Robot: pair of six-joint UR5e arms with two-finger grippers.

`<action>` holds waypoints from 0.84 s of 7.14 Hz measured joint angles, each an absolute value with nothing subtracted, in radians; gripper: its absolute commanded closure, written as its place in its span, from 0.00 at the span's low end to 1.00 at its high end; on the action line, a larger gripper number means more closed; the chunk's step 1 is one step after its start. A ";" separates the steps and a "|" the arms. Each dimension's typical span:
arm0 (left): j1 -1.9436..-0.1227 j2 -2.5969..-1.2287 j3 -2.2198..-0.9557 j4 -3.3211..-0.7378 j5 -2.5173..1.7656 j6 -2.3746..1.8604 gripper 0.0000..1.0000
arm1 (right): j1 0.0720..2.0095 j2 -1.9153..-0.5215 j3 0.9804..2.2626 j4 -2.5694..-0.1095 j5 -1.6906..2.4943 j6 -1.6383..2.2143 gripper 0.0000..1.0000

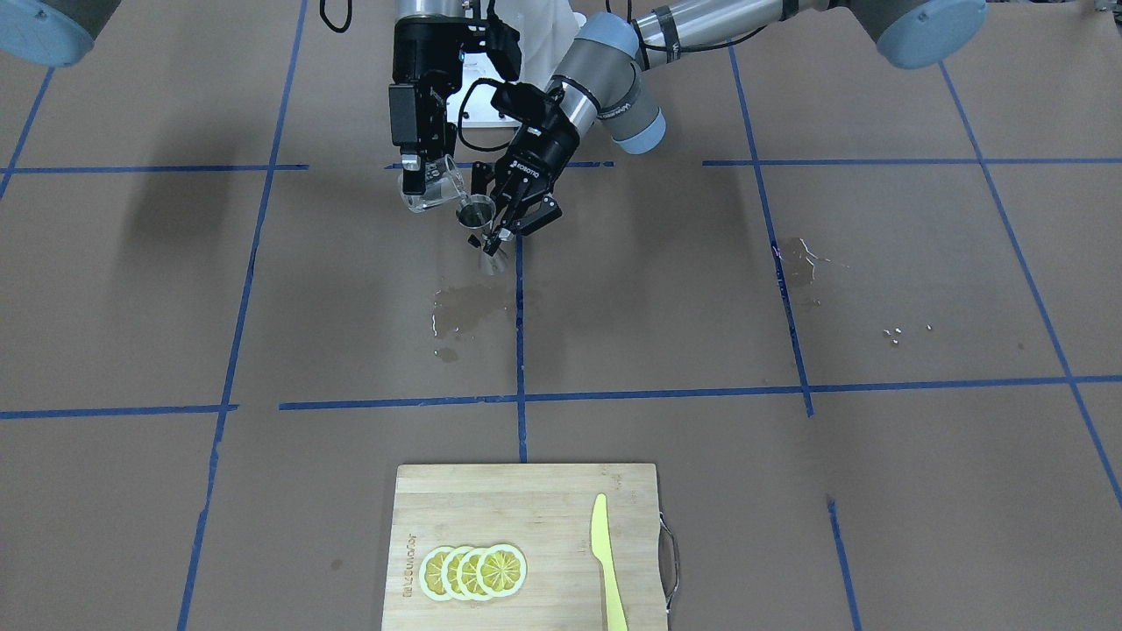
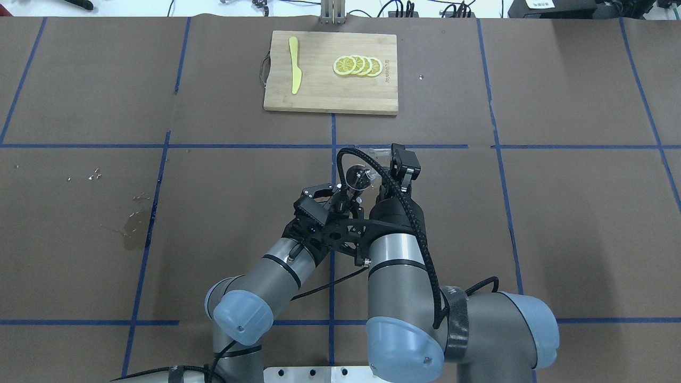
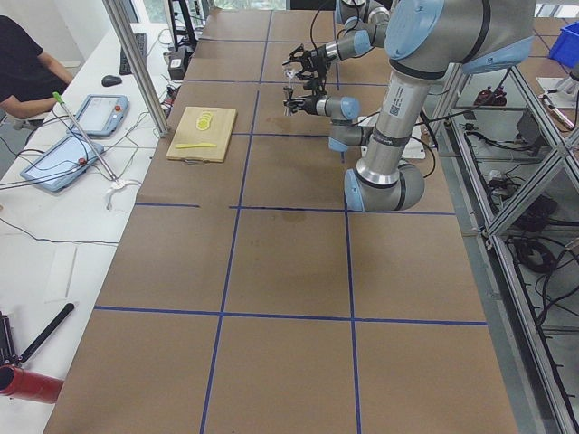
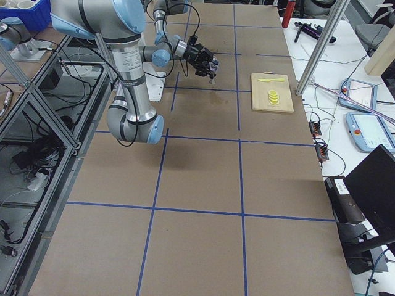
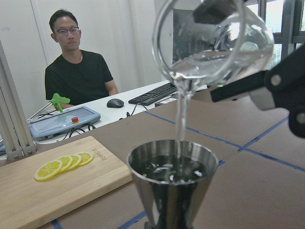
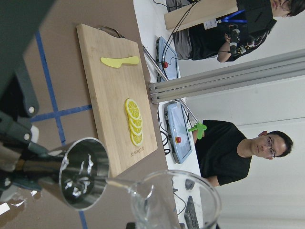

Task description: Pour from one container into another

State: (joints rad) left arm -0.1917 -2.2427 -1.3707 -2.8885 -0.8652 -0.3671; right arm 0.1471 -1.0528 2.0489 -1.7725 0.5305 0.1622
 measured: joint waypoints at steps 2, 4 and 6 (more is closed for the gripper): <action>-0.192 -2.243 -1.373 -2.888 -0.864 -0.367 1.00 | 0.146 -1.058 2.044 -1.767 0.530 0.352 1.00; -0.194 -2.242 -1.376 -2.889 -0.859 -0.367 1.00 | 0.148 -1.074 2.046 -1.682 0.531 0.606 1.00; -0.200 -2.225 -1.391 -2.890 -0.840 -0.367 1.00 | 0.154 -1.154 2.052 -1.483 0.535 0.818 1.00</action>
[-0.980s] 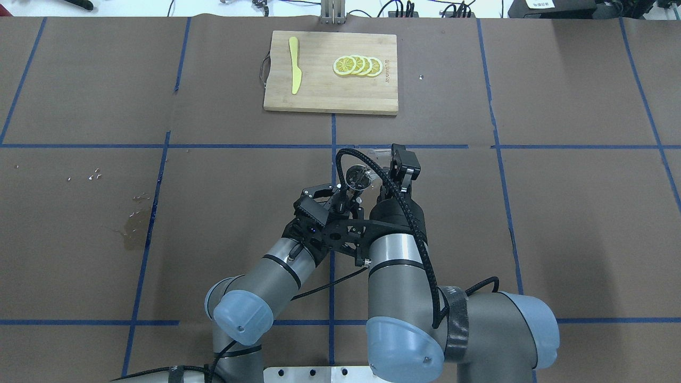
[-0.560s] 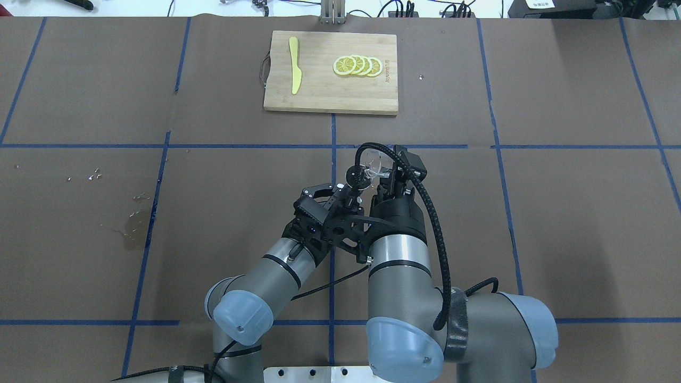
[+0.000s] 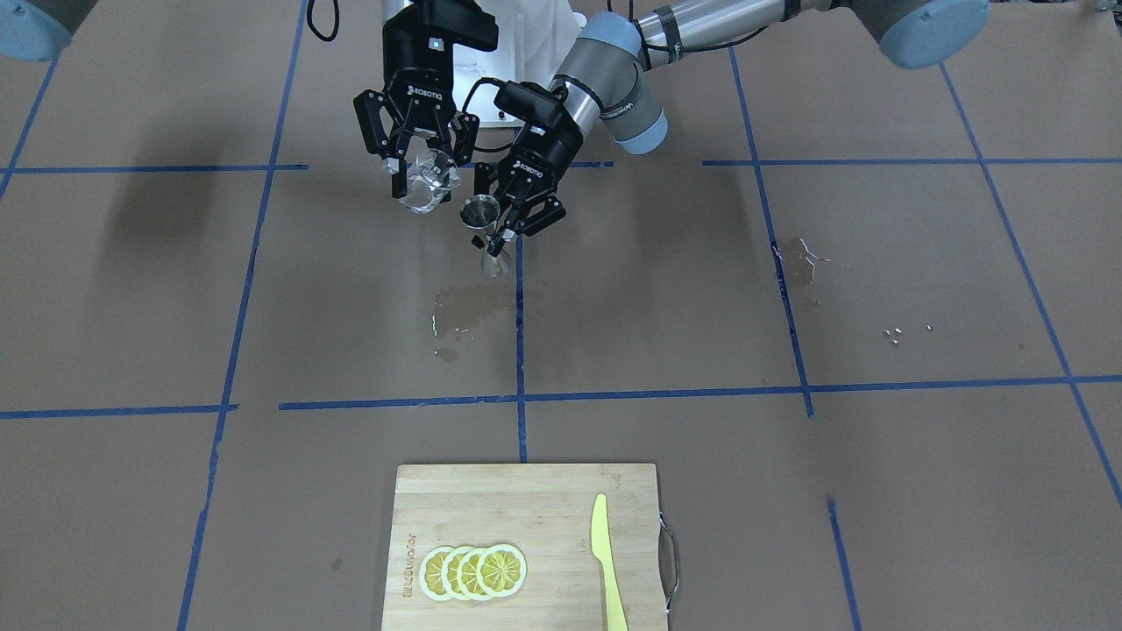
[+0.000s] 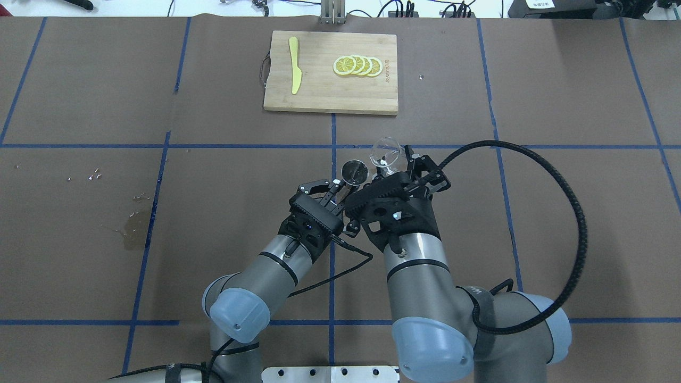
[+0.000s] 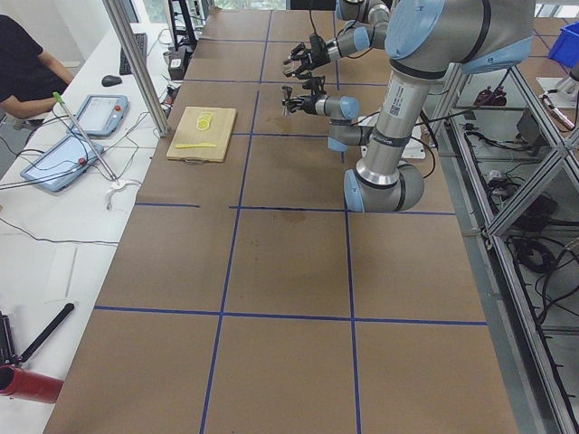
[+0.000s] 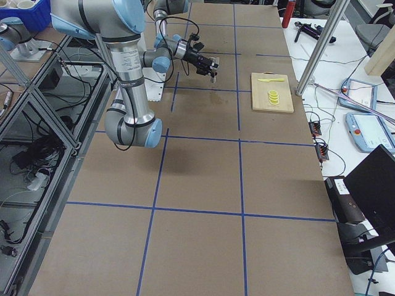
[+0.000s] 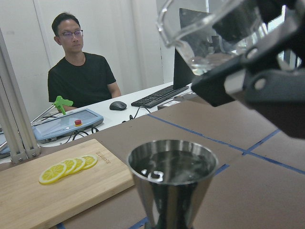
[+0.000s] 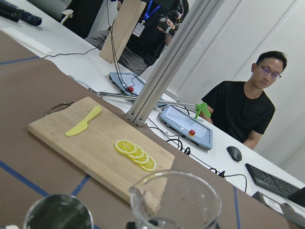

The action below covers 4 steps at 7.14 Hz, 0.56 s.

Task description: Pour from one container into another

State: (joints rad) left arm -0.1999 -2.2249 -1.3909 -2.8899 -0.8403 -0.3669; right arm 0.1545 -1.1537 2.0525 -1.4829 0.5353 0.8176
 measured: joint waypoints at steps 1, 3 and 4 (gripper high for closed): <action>-0.202 -2.191 -1.423 -2.890 -0.820 -0.368 1.00 | 0.158 -1.219 2.053 -1.381 0.538 0.930 1.00; -0.220 -2.097 -1.504 -2.893 -0.791 -0.367 1.00 | 0.166 -1.402 2.049 -1.131 0.541 1.022 1.00; -0.233 -2.046 -1.528 -2.906 -0.785 -0.366 1.00 | 0.170 -1.516 2.040 -0.971 0.547 1.031 1.00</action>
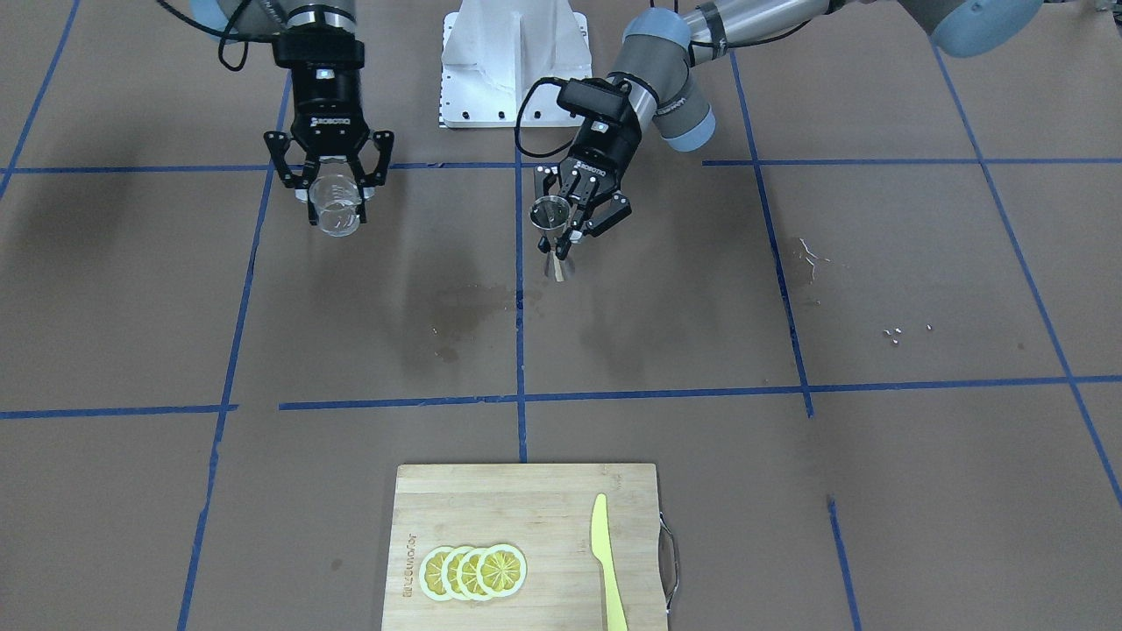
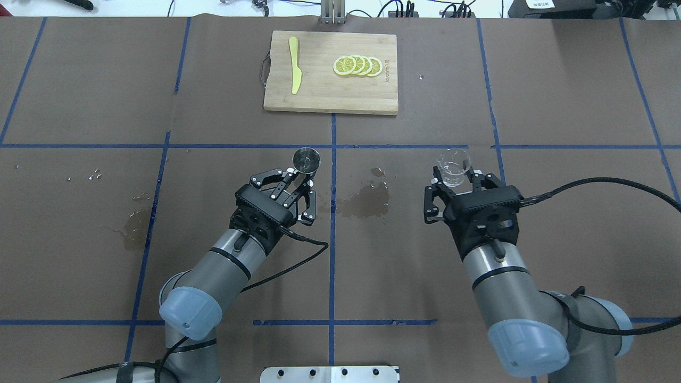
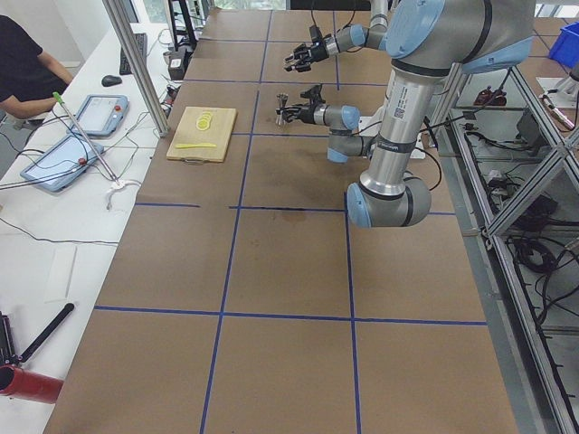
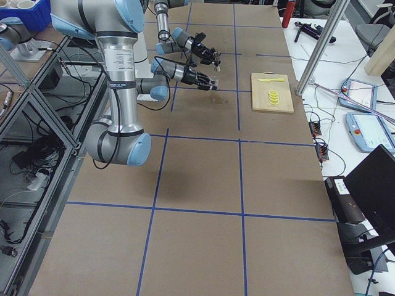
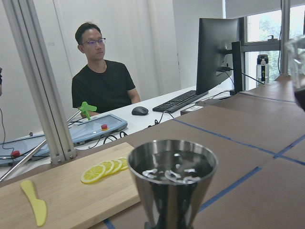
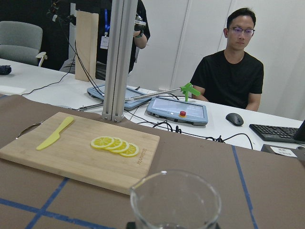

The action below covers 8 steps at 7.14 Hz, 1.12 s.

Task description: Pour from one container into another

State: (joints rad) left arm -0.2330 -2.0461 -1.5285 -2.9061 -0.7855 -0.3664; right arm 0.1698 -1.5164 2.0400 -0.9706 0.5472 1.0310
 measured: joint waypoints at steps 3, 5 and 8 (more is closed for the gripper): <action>-0.245 -1.809 -1.654 -3.018 -0.765 -0.379 1.00 | 0.188 -1.670 1.925 -0.674 0.570 1.034 1.00; -0.247 -1.591 -1.723 -3.152 -0.742 -0.399 1.00 | 0.194 -1.681 1.872 -0.622 0.578 1.034 1.00; -0.241 -1.447 -1.563 -3.424 -0.674 -0.541 1.00 | 0.198 -1.680 1.863 -0.614 0.583 1.034 1.00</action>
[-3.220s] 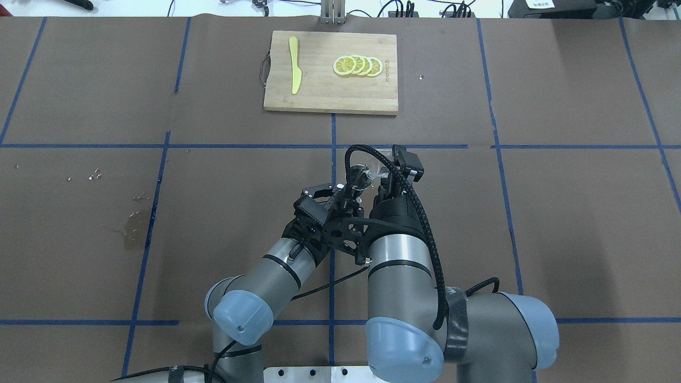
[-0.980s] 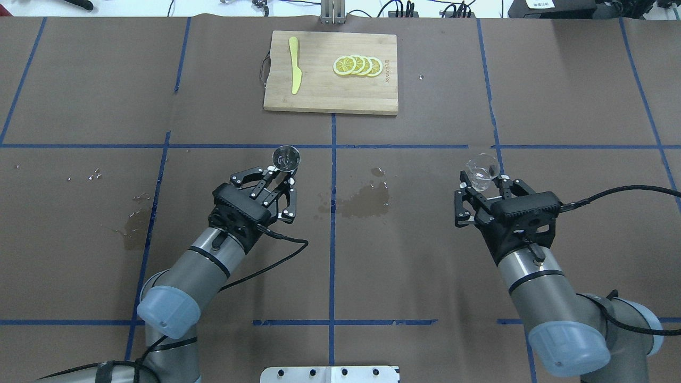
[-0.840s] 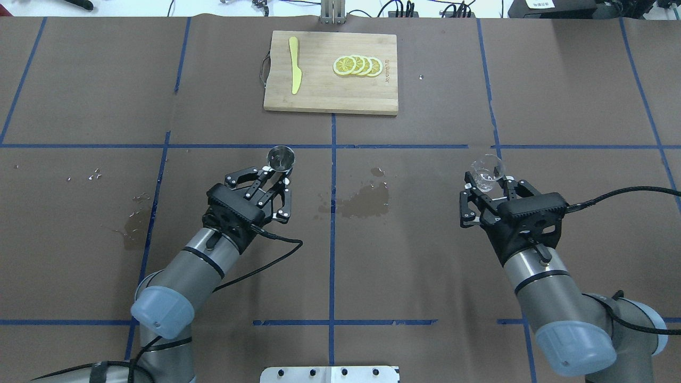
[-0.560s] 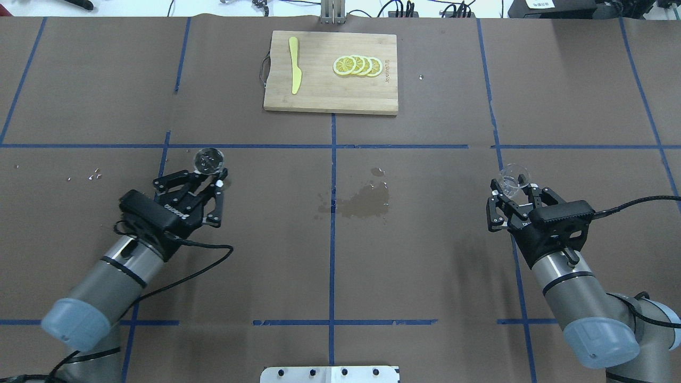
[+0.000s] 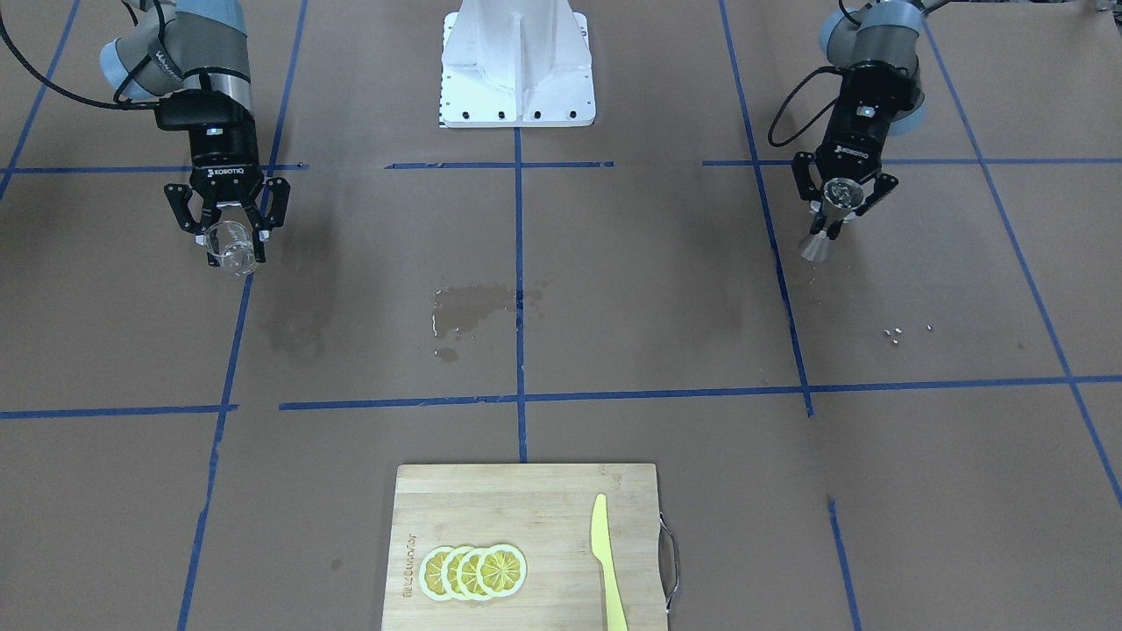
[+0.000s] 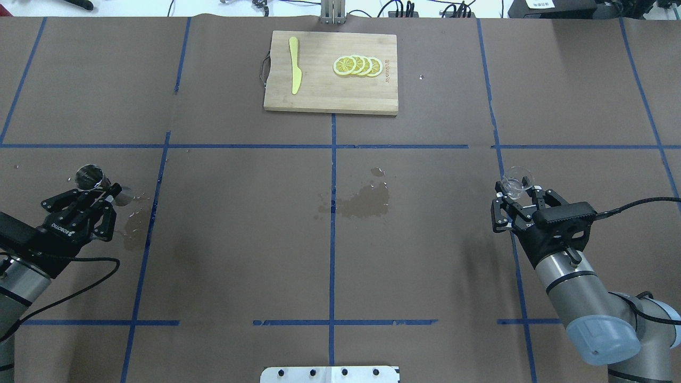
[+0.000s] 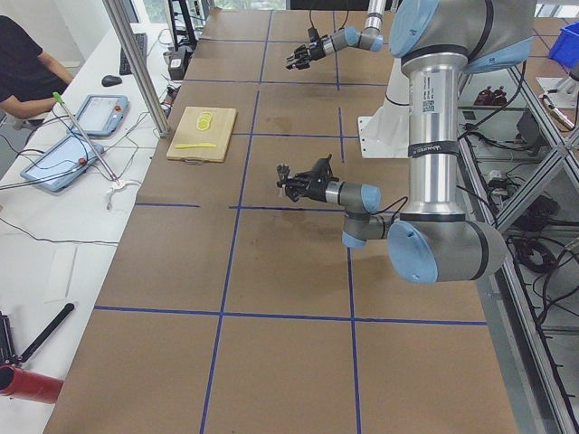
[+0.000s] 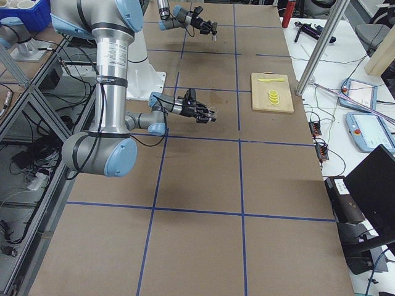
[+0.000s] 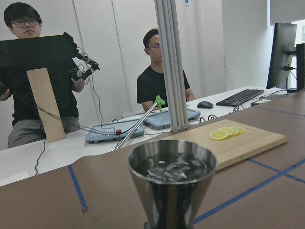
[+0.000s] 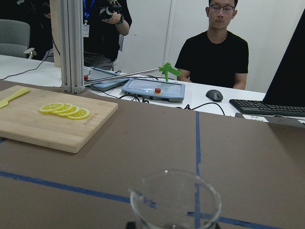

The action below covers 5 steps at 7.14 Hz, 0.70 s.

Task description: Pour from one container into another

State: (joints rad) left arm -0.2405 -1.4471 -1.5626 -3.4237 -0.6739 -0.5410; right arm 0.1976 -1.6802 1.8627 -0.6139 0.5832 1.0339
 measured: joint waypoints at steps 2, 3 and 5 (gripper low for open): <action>-0.229 -1.456 -1.496 -3.435 -0.583 -0.620 1.00 | 0.198 -1.672 1.865 -0.614 0.584 1.034 1.00; -0.225 -1.471 -1.484 -3.408 -0.567 -0.629 1.00 | 0.198 -1.670 1.868 -0.614 0.584 1.034 1.00; -0.215 -1.500 -1.468 -3.353 -0.561 -0.640 1.00 | 0.197 -1.665 1.872 -0.614 0.584 1.033 1.00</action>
State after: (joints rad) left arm -0.2152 -1.5004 -1.4679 -3.3532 -0.5608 -0.6400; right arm 0.1965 -1.6652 1.8717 -0.6136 0.5841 1.0325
